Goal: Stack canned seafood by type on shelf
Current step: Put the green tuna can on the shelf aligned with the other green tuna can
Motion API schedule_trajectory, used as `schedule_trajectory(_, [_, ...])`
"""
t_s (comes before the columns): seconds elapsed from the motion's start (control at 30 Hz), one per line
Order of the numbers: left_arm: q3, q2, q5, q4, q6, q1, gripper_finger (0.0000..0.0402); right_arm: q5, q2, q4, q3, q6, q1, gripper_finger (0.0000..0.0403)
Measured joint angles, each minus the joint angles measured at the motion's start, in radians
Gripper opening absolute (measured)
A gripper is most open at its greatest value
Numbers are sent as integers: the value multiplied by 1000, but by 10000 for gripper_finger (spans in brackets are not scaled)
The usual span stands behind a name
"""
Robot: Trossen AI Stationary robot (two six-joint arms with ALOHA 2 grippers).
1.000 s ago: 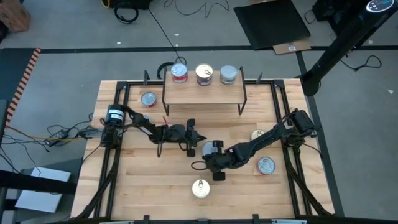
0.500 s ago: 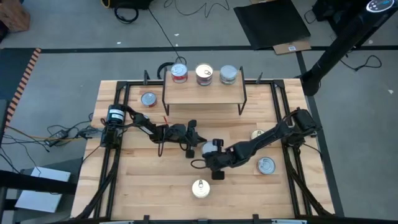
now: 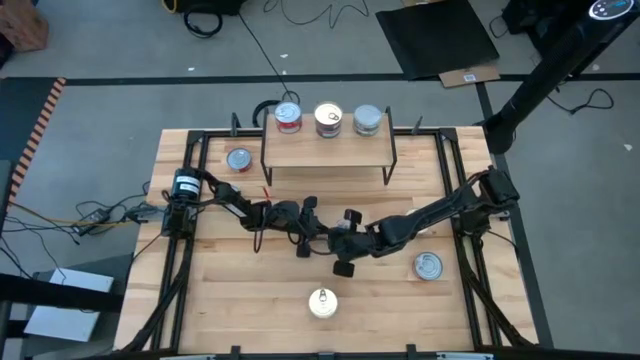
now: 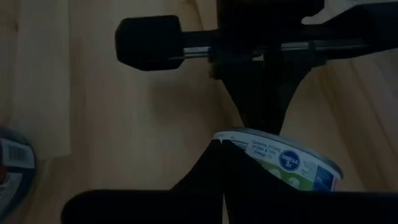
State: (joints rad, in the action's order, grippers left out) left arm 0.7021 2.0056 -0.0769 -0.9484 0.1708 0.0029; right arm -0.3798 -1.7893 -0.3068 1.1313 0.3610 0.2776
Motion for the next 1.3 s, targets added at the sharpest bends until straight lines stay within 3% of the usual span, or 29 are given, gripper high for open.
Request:
schedule_trajectory(0.2, [0, 0, 9, -1, 8, 0, 7, 8, 0, 0, 0, -4, -7, 7])
schedule_trajectory(0.37, [0, 0, 17, 0, 9, 2, 7, 7, 2, -9, 4, -26, -6, 32])
schedule_trajectory(0.7, [0, 0, 24, -4, 8, 3, 7, 1, 11, -220, 155, -267, 3, 157])
schedule_trajectory(0.97, [-1, -1, 27, -5, 7, 3, 7, 0, 11, -367, 172, -493, -23, 260])
schedule_trajectory(1.1, [-1, -1, 26, -4, 4, 3, 7, 18, 11, -371, 172, -576, -59, 289])
schedule_trajectory(1.3, [-1, -1, 26, -4, 4, 3, 7, 152, 8, -367, 163, -642, -124, 294])
